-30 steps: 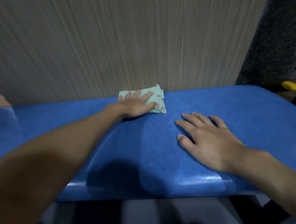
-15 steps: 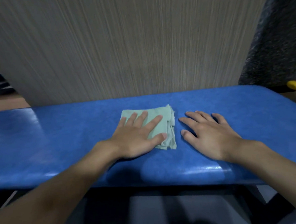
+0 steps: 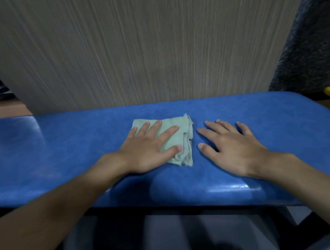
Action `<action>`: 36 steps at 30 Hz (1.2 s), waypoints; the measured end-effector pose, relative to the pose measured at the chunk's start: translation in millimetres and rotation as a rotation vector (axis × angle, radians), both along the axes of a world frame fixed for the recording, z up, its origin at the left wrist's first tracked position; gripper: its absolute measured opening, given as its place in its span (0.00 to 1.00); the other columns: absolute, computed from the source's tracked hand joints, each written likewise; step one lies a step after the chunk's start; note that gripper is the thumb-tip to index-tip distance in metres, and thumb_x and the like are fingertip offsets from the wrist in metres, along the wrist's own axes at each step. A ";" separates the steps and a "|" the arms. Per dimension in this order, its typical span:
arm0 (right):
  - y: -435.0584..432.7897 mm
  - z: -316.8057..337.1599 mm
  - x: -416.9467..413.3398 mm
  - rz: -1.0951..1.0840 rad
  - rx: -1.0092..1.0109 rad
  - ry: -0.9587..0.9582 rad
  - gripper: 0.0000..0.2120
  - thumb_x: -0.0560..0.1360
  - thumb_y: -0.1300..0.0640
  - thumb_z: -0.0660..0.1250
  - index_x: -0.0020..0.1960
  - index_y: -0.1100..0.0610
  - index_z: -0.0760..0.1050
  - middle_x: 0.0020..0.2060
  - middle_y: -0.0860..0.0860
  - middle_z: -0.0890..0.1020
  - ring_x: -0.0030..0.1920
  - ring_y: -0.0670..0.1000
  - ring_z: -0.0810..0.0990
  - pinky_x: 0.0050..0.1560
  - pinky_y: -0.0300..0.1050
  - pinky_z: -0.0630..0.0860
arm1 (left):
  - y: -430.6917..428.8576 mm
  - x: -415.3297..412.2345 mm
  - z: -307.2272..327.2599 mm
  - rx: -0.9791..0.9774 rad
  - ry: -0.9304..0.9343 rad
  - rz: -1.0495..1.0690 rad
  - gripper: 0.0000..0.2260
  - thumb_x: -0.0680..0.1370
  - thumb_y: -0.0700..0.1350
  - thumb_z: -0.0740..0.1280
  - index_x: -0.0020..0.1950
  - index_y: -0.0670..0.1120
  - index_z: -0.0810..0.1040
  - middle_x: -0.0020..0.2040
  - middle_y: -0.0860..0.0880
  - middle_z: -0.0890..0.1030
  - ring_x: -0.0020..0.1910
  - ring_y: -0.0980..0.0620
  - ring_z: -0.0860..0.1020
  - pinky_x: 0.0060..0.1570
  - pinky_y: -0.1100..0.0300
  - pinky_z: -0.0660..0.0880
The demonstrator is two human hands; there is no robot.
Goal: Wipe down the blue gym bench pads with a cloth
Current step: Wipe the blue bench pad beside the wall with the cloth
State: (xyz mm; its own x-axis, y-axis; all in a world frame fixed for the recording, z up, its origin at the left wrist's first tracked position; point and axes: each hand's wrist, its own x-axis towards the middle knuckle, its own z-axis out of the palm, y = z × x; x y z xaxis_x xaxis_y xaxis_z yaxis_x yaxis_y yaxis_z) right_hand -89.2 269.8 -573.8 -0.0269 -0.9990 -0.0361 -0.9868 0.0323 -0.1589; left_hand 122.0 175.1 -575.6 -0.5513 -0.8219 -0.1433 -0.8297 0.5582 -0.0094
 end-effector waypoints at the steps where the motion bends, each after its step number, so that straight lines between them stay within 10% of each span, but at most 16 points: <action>1: 0.0 -0.5 -0.3 -0.001 -0.003 -0.002 0.29 0.79 0.36 0.43 0.79 0.42 0.50 0.80 0.43 0.48 0.79 0.47 0.42 0.77 0.60 0.40 | -15.5 -5.1 -0.4 -0.006 0.007 0.007 0.29 0.76 0.72 0.44 0.76 0.71 0.39 0.82 0.52 0.41 0.80 0.47 0.40 0.77 0.44 0.39; 11: -2.0 -3.7 -2.1 0.005 -0.028 0.027 0.29 0.78 0.35 0.41 0.78 0.41 0.50 0.80 0.43 0.48 0.79 0.46 0.41 0.76 0.59 0.41 | -135.2 -49.5 4.3 -0.005 0.031 0.098 0.31 0.75 0.74 0.42 0.77 0.70 0.44 0.82 0.49 0.47 0.80 0.44 0.46 0.75 0.38 0.43; 27: -5.4 14.3 5.3 0.004 -0.047 0.043 0.26 0.80 0.37 0.49 0.76 0.43 0.60 0.78 0.44 0.58 0.78 0.48 0.50 0.75 0.64 0.43 | 58.7 34.2 -2.6 -0.056 -0.006 -0.003 0.37 0.64 0.74 0.33 0.73 0.72 0.33 0.82 0.53 0.39 0.80 0.49 0.38 0.76 0.44 0.40; 36: -11.8 -1.4 15.2 0.031 0.012 0.005 0.29 0.80 0.36 0.42 0.80 0.42 0.47 0.80 0.43 0.45 0.79 0.46 0.41 0.77 0.59 0.39 | 1.6 20.1 -2.0 -0.026 0.003 0.043 0.32 0.73 0.75 0.40 0.75 0.72 0.38 0.82 0.51 0.42 0.80 0.47 0.40 0.76 0.42 0.41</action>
State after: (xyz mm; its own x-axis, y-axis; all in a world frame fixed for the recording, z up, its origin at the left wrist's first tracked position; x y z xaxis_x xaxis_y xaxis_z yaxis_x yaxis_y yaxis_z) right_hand -74.0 258.0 -575.2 0.0035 -0.9988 -0.0481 -0.9881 0.0039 -0.1536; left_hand 142.1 176.7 -577.6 -0.5156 -0.8483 -0.1204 -0.8530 0.5214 -0.0210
